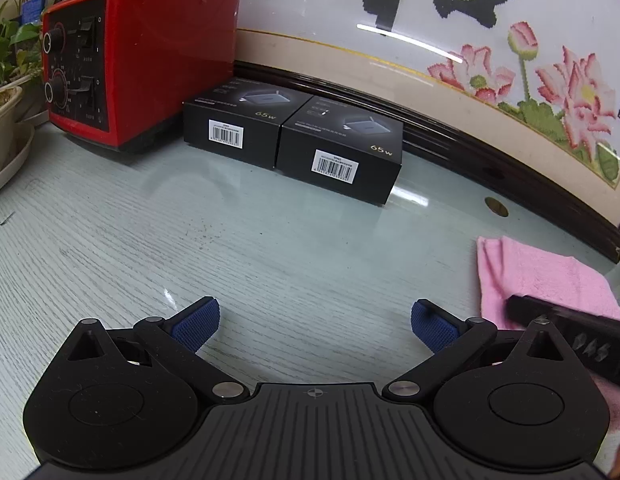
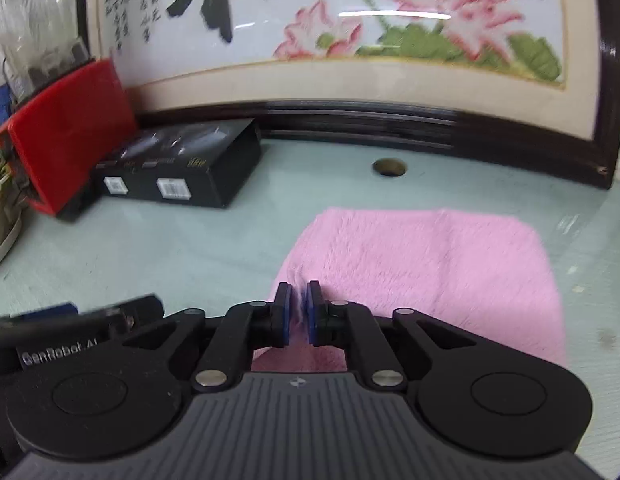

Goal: Fold towel

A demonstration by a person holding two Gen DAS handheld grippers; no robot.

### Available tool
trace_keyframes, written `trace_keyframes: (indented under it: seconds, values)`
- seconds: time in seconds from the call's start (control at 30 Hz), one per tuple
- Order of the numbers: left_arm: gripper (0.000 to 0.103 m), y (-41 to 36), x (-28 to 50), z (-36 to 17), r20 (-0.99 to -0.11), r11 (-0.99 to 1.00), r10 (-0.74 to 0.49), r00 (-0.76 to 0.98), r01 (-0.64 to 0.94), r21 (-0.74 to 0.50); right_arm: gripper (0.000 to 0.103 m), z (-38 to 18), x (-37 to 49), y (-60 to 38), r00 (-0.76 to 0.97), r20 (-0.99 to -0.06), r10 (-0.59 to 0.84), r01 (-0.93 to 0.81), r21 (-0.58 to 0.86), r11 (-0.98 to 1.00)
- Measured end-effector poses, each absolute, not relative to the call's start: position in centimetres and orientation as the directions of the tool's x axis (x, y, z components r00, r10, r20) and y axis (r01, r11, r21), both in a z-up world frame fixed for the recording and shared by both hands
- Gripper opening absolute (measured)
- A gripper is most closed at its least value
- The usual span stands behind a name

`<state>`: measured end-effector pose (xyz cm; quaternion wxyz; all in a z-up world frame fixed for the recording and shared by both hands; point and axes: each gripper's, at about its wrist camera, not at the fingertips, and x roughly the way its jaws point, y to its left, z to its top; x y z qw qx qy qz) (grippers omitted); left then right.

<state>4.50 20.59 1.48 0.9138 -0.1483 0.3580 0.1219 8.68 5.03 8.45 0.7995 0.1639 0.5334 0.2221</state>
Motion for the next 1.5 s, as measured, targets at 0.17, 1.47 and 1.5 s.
trace_keyframes:
  seconds: [0.17,1.47,1.5]
  values:
    - [0.103,20.5,4.5,1.4,-0.690,0.927,0.120,0.714,-0.329,-0.179,0.022,9.5,9.2,3.1,0.294,-0.724,0.625,-0.142,0.613,0.777]
    - [0.103,11.0,5.8,0.6,-0.677,0.996,-0.083,0.731,0.053,-0.066,0.086,0.4,14.9,-10.0,0.267,-0.487,0.832,0.072,0.871,0.487]
    - [0.103,11.1,5.8,0.5,-0.677,0.996,-0.083,0.731,0.051,-0.068,0.086,0.0,14.9,-10.0,0.269,-0.489,0.830,0.081,0.870,0.487]
